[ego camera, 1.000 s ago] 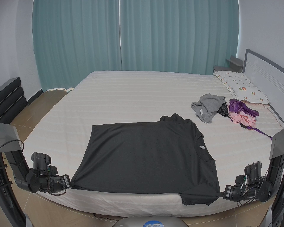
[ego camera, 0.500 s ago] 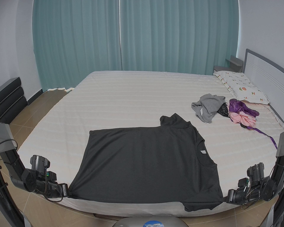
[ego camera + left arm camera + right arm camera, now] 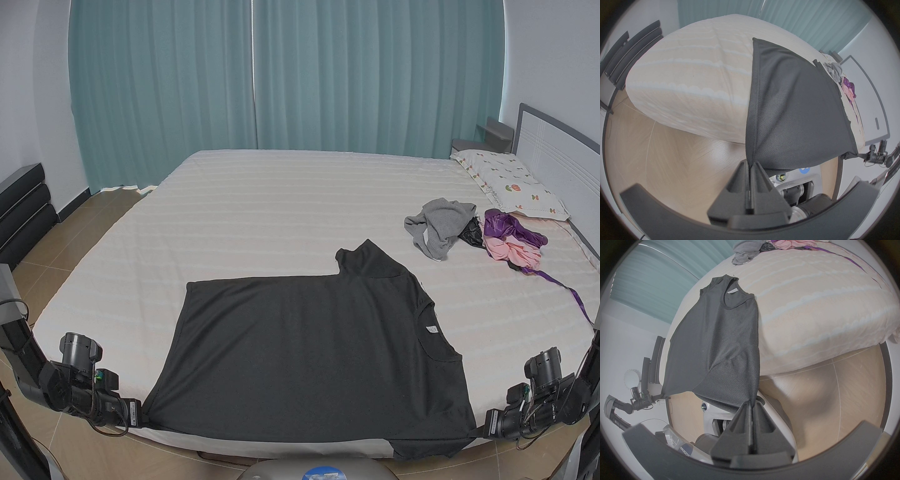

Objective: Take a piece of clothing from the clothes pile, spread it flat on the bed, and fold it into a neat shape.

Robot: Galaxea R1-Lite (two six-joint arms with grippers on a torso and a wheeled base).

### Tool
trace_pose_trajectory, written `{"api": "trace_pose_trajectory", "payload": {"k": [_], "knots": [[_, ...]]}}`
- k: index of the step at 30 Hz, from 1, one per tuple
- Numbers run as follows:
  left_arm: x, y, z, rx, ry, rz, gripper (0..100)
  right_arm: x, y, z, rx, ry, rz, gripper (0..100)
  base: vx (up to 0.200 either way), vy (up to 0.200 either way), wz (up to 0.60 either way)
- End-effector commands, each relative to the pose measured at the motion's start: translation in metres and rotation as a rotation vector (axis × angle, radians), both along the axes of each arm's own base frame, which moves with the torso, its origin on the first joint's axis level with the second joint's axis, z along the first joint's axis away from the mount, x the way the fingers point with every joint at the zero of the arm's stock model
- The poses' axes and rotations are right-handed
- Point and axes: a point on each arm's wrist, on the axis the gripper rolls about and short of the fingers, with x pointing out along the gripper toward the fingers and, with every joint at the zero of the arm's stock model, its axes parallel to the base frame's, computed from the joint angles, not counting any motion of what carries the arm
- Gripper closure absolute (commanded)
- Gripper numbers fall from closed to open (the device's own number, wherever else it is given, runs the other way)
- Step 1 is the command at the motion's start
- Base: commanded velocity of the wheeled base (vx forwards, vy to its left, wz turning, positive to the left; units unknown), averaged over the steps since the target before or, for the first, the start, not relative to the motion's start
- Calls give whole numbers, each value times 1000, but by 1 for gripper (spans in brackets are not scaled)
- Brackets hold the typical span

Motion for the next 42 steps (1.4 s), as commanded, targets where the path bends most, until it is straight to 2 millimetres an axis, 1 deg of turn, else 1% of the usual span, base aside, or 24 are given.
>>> {"api": "trace_pose_trajectory", "payload": {"k": [1,7,10,17,20,25,26,28,30,31,39,42], "knots": [[-6,-1,1,8,3,-16,100,-6,0,3,-8,0,4,100,0,0,0],[-8,0,2,49,35,-20,100,-8,-2,7,-12,-10,-10,100,0,0,0],[-11,-3,7,51,23,-33,100,-11,0,9,-13,-6,8,100,0,0,0],[-8,-4,11,47,1,-31,100,-9,0,14,-18,-57,24,100,0,0,0],[-2,-4,13,42,-18,-14,100,-3,0,18,-13,-111,18,100,0,0,0],[11,-4,22,-1,-66,76,100,12,0,24,-6,-209,3,100,0,0,0],[12,-4,23,-4,-68,80,100,13,0,24,-5,-212,2,100,0,0,0],[20,-7,28,-40,-92,131,100,23,0,27,-4,-252,2,100,0,0,0],[22,-7,30,-52,-99,151,100,27,1,29,-3,-268,2,100,0,0,0],[27,-9,33,-71,-113,178,100,34,1,32,-2,-294,-2,100,0,0,0],[48,-14,48,-170,-166,306,100,56,1,40,13,-350,-31,100,0,0,0],[51,-14,49,-184,-170,324,100,59,1,42,15,-359,-32,100,0,0,0]]}}
